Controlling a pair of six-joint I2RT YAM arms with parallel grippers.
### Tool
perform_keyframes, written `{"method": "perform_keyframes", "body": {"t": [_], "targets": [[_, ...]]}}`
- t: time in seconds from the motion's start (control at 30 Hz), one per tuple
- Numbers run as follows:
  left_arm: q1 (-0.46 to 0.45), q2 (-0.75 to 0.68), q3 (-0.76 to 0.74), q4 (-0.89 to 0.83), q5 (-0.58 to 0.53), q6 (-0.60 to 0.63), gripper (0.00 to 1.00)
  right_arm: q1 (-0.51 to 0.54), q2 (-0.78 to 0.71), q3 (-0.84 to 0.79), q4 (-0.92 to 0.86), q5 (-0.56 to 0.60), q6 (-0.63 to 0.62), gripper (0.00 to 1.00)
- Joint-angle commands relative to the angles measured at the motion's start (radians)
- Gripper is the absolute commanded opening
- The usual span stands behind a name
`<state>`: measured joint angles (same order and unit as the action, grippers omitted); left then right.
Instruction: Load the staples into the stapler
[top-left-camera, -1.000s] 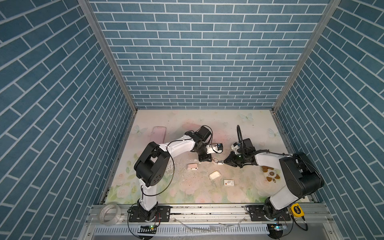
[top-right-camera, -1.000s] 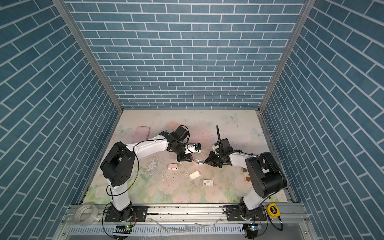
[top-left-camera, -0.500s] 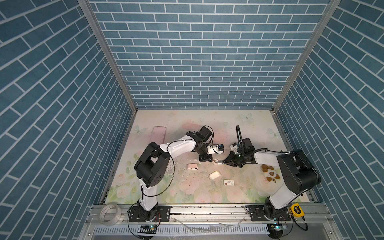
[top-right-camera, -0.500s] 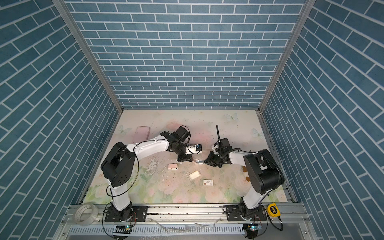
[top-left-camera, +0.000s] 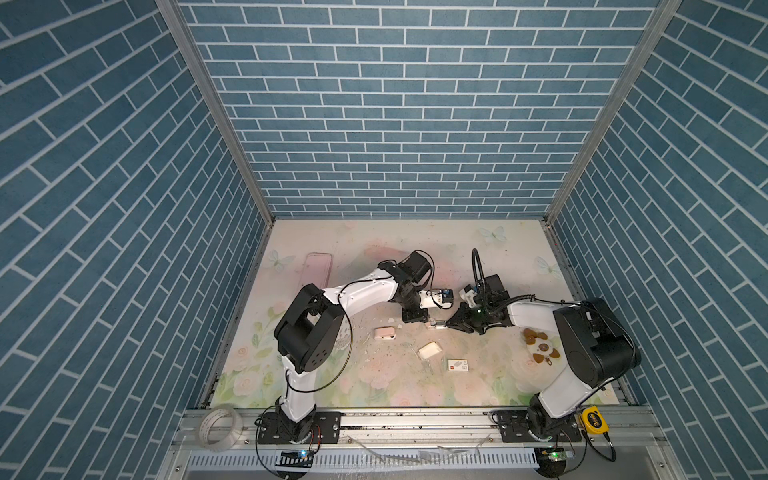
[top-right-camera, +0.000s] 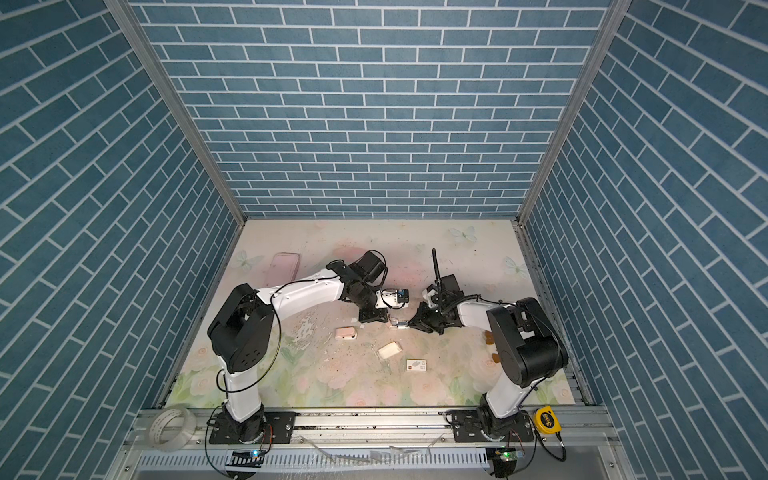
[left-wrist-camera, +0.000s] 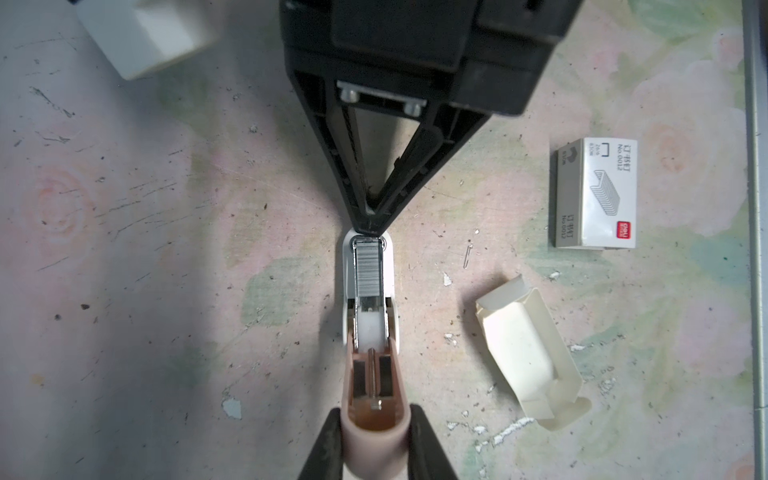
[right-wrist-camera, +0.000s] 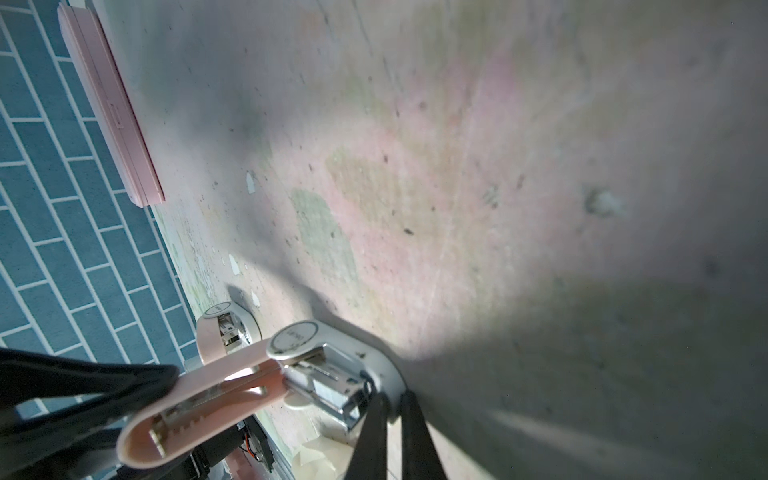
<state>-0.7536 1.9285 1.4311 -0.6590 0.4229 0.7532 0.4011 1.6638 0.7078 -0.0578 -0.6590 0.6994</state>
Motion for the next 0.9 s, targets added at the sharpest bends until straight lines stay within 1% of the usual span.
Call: {"method": "perform_keyframes", "body": {"t": [0.0,0.57,0.87], "targets": [[-0.023,0.033,0.022,-0.033,0.019,0.016,0.21,0.005,0.025,0.009,-0.04,0.036,-0.034,0.1],[-0.065,0.079,0.077,-0.055,-0.016,0.01,0.21,0.004,-0.01,-0.017,-0.025,0.05,-0.034,0.09],[-0.082,0.102,0.093,-0.063,-0.033,0.009,0.2,0.005,-0.028,-0.038,0.01,0.05,-0.011,0.09]]}}
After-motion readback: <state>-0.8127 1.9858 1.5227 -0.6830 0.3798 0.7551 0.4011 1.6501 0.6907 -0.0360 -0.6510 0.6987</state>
